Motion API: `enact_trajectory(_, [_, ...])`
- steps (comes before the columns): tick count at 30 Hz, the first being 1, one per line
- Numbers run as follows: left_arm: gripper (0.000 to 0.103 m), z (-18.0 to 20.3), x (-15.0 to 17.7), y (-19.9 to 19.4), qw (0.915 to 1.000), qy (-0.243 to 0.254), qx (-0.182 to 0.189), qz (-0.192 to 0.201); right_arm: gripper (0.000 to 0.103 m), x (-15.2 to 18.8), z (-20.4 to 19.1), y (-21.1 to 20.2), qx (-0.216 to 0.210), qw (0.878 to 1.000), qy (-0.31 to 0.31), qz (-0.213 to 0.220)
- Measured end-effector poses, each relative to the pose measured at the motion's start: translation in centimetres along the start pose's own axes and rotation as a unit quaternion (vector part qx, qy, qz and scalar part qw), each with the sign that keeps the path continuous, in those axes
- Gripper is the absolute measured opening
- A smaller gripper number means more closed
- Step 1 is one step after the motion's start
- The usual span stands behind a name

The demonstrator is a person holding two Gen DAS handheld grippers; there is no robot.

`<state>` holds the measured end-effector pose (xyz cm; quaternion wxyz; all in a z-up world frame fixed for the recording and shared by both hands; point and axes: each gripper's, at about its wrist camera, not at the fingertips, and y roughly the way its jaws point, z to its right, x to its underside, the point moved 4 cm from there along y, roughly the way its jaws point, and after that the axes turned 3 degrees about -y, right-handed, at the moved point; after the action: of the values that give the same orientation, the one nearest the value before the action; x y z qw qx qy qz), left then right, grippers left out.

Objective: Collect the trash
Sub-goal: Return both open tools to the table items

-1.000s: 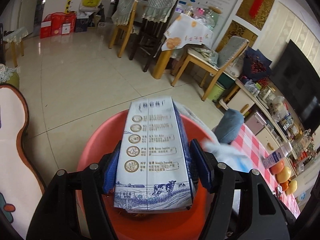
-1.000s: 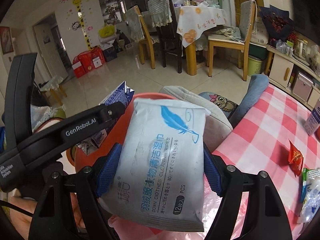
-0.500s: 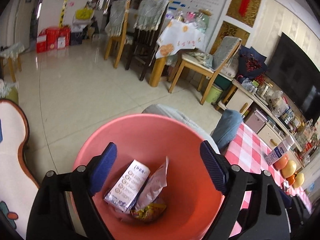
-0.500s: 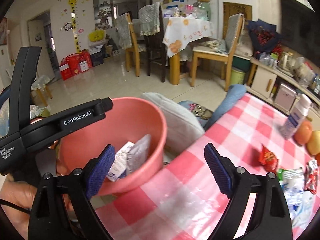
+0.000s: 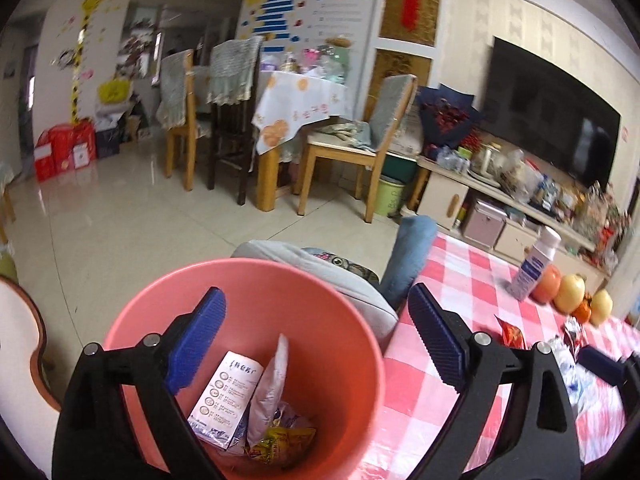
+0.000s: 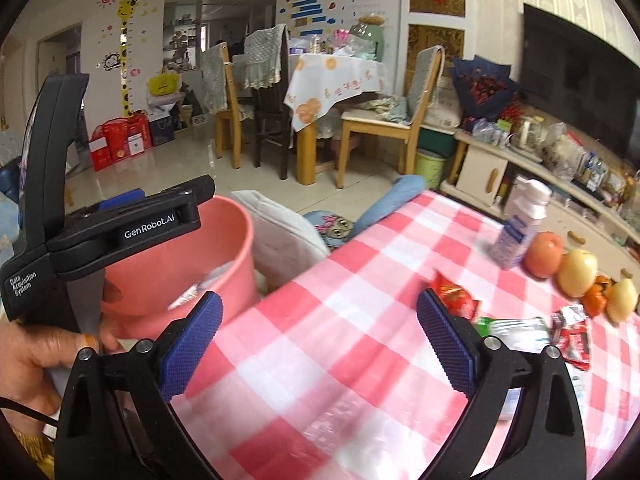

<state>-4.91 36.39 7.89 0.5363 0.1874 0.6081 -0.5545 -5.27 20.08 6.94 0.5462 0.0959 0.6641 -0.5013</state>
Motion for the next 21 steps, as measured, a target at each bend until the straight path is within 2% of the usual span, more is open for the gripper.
enact_trajectory(4, [0.093, 1.4, 0.3, 0.1, 0.9993, 0.027, -0.016, -0.020, 0.098, 1.0, 1.2, -1.2, 0.023, 1.000, -0.011, 0.004])
enact_trajectory(7, [0.093, 2.3, 0.5, 0.0, 0.9990, 0.028, -0.008, -0.033, 0.098, 1.6, 1.8, -2.0, 0.038, 0.999, -0.022, 0.006])
enact_trajectory(15, [0.093, 5.2, 1.2, -1.2, 0.9968, 0.079, -0.001, -0.007, 0.098, 3.4, 3.5, -3.6, 0.066, 0.997, -0.040, 0.004])
enact_trajectory(21, [0.093, 7.8, 2.0, -1.7, 0.9941, 0.105, 0.027, -0.005, 0.098, 4.4, 5.2, -4.8, 0.086, 0.996, -0.032, 0.013])
